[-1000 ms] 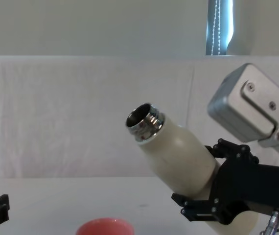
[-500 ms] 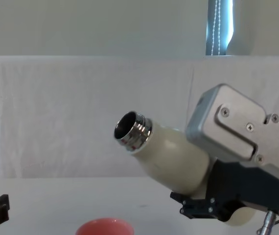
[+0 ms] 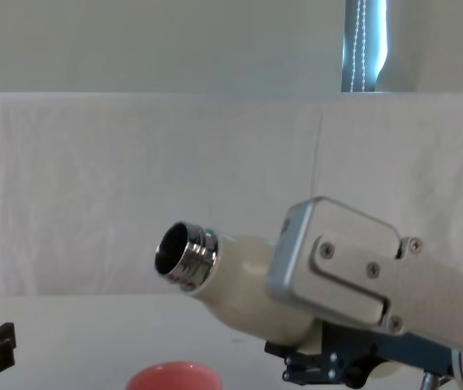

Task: Grasp the thermos with one hand and pour water into the cup lid.

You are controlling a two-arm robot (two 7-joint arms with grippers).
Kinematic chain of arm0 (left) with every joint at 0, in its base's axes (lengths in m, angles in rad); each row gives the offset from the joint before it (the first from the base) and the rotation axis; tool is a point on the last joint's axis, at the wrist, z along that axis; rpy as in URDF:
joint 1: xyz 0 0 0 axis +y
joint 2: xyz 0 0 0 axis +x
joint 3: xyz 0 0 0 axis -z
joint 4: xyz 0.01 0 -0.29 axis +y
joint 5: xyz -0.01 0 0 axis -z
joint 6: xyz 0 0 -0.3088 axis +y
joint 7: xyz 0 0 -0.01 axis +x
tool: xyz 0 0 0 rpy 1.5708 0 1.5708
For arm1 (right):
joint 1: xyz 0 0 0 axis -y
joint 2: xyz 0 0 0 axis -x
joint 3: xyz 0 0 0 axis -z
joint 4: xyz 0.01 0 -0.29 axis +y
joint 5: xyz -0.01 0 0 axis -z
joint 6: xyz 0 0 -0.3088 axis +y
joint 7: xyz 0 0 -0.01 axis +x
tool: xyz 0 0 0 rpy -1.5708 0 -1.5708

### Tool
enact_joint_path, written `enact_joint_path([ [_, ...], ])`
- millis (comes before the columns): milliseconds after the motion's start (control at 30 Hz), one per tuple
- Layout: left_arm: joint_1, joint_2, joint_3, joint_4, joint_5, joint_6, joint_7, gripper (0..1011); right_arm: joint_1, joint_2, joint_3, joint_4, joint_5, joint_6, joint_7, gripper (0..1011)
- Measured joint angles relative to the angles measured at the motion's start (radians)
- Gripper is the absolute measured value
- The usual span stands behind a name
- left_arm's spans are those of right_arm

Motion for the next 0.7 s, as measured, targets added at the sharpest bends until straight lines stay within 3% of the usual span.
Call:
enact_joint_path([
  [700, 0.000, 0.000, 0.000, 0.000, 0.000, 0.000, 0.000, 1001, 0.015, 0.007, -0.039, 0.013, -0.123, 0.040, -0.010, 951],
])
